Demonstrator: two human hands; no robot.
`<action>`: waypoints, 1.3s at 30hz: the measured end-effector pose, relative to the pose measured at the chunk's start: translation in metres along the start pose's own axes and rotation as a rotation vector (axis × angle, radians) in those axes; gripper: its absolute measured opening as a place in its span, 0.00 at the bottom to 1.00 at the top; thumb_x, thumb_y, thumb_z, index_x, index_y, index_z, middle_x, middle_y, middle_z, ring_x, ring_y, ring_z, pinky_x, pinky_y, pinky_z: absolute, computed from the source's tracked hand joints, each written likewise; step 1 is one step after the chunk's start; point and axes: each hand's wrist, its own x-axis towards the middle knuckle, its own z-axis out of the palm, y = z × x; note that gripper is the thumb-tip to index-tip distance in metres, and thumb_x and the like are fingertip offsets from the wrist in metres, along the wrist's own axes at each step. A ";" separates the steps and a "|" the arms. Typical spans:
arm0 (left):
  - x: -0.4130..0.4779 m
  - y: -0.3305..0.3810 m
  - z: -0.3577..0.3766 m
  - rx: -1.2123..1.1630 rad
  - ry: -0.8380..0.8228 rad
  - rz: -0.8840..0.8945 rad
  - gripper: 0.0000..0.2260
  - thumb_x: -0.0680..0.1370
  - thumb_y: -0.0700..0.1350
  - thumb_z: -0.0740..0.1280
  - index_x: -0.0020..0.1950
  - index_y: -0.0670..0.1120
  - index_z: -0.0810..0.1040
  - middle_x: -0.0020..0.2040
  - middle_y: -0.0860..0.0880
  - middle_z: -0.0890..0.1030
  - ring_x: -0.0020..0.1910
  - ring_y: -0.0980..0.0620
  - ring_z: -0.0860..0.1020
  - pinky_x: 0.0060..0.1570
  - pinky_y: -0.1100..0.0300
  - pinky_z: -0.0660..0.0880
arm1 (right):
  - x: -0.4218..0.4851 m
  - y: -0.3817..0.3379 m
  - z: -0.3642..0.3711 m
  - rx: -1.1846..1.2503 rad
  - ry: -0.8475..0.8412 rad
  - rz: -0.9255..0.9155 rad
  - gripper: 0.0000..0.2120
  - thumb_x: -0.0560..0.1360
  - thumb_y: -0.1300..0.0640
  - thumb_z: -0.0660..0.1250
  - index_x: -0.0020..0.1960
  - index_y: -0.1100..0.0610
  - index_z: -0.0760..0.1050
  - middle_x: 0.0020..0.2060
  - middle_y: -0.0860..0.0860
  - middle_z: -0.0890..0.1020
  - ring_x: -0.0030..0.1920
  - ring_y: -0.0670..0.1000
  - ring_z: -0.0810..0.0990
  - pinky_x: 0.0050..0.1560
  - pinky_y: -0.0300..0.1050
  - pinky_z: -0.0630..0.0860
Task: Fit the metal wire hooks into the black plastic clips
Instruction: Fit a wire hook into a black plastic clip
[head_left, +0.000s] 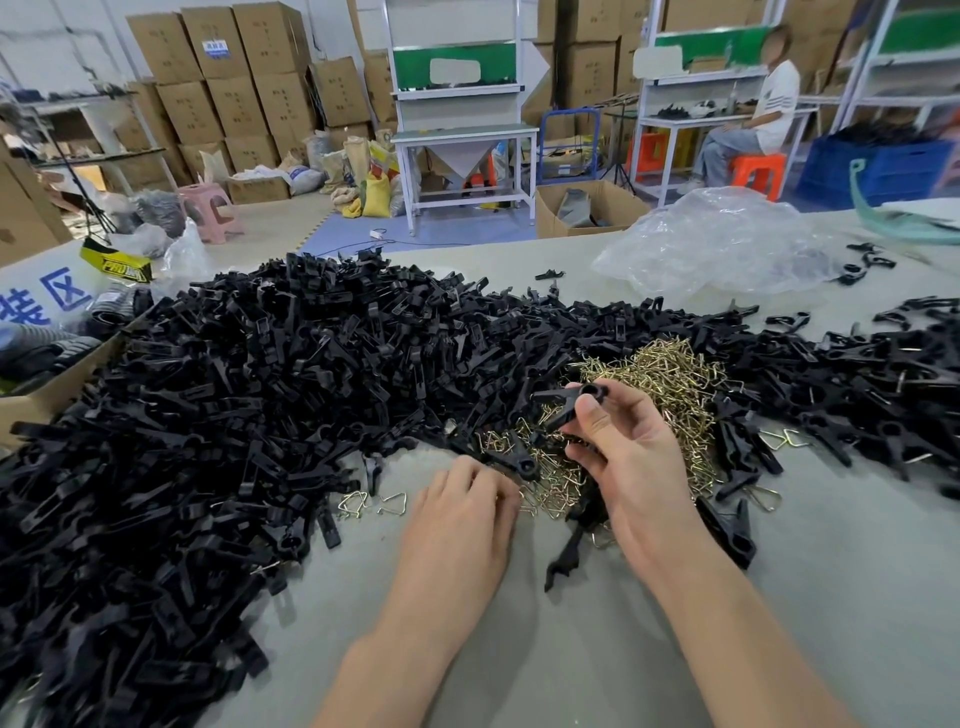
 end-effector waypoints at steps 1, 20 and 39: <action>0.001 0.001 -0.002 -0.052 0.033 -0.006 0.04 0.83 0.49 0.62 0.51 0.52 0.76 0.51 0.58 0.74 0.51 0.58 0.72 0.52 0.63 0.69 | 0.000 0.000 -0.001 0.001 -0.001 0.002 0.16 0.67 0.54 0.73 0.54 0.52 0.78 0.47 0.48 0.87 0.41 0.46 0.84 0.39 0.38 0.80; 0.017 0.007 -0.026 -1.544 0.159 -0.764 0.07 0.79 0.38 0.67 0.55 0.41 0.82 0.42 0.47 0.86 0.36 0.55 0.82 0.39 0.64 0.81 | -0.013 0.013 0.009 -0.200 -0.358 0.007 0.09 0.75 0.62 0.72 0.52 0.50 0.79 0.58 0.50 0.85 0.54 0.51 0.85 0.52 0.40 0.80; 0.013 0.007 -0.032 -1.348 0.045 -0.765 0.05 0.79 0.40 0.69 0.43 0.44 0.83 0.32 0.48 0.76 0.29 0.54 0.72 0.37 0.60 0.69 | -0.017 0.011 0.015 -0.284 -0.439 -0.076 0.15 0.74 0.62 0.72 0.45 0.41 0.79 0.57 0.50 0.85 0.49 0.49 0.83 0.52 0.39 0.79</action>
